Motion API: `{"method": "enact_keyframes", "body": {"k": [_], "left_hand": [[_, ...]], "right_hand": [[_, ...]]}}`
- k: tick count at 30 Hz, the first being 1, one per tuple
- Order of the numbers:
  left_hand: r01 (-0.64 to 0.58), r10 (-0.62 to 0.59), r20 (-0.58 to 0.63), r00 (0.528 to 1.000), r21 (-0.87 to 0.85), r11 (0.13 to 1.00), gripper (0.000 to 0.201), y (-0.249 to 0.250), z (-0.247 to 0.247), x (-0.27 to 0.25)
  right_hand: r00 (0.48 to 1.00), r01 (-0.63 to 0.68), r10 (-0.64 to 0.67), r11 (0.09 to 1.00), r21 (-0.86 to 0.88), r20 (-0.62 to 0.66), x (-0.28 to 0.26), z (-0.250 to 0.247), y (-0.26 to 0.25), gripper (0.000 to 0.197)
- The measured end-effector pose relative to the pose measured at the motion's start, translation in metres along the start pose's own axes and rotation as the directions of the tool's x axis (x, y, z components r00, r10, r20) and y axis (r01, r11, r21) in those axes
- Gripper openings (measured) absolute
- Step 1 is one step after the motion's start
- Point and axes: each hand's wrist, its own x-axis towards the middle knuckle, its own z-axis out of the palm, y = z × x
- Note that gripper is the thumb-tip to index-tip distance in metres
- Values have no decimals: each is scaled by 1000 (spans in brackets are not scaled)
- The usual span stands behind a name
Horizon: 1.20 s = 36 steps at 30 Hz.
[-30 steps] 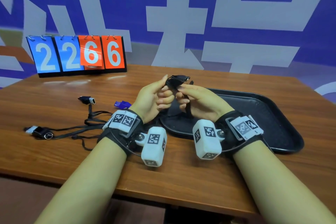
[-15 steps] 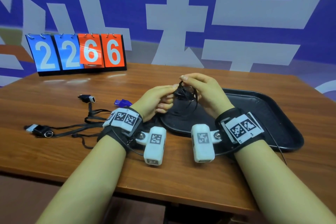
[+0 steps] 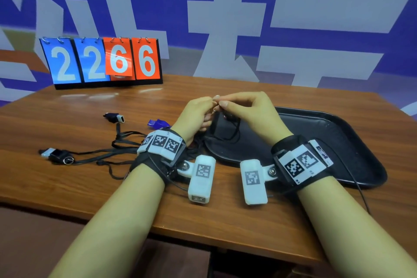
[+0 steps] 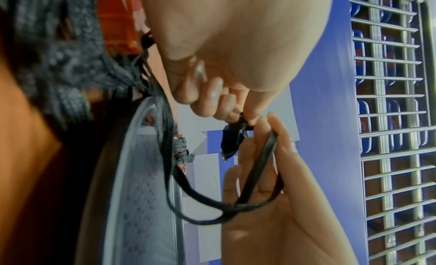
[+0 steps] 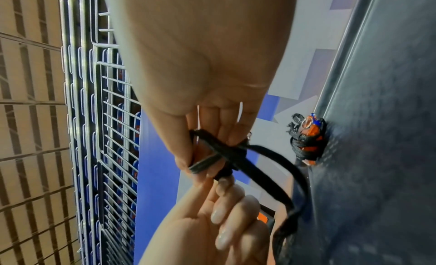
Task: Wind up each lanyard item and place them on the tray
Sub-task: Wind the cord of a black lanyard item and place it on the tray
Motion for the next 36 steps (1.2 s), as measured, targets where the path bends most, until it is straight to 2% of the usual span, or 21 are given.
{"method": "enact_keyframes", "body": {"k": [3,6,11,16,21,25,27,30,32,34,36], "left_hand": [[-47,46,-41,998,-29,998,37,0,-1,0],[-76,74,-57,996,-36,996,33,-1,-2,1],[-120,119,-20,993,-100,988,35,1,-2,1],[-110,115,19,993,-188,976,36,-1,-1,1],[-57,83,88,993,-261,964,42,-2,-4,3],[53,13,178,984,-363,930,44,-3,-10,5],[112,-16,249,968,-378,919,43,-3,-10,3],[160,-68,324,944,-265,951,41,-1,-8,-1],[164,-83,359,930,-201,966,44,-1,-10,0],[163,-92,381,920,-159,974,43,0,-13,1],[162,-107,386,916,-111,981,43,1,-13,1]], "right_hand": [[998,-61,60,991,122,12,-1,3,1,21],[969,-246,226,886,393,98,-2,8,1,26],[950,-307,288,802,512,119,0,11,2,13],[923,-377,361,785,492,132,3,5,6,3],[903,-429,389,824,371,181,3,1,14,14],[872,-472,416,856,213,257,3,-6,14,21],[828,-537,457,812,227,325,3,-10,13,25],[773,-625,475,688,369,421,3,-17,13,21],[780,-620,480,680,391,402,4,-18,12,17],[801,-596,498,717,363,331,5,-16,11,29],[829,-557,490,766,321,271,6,-14,10,22]]}}
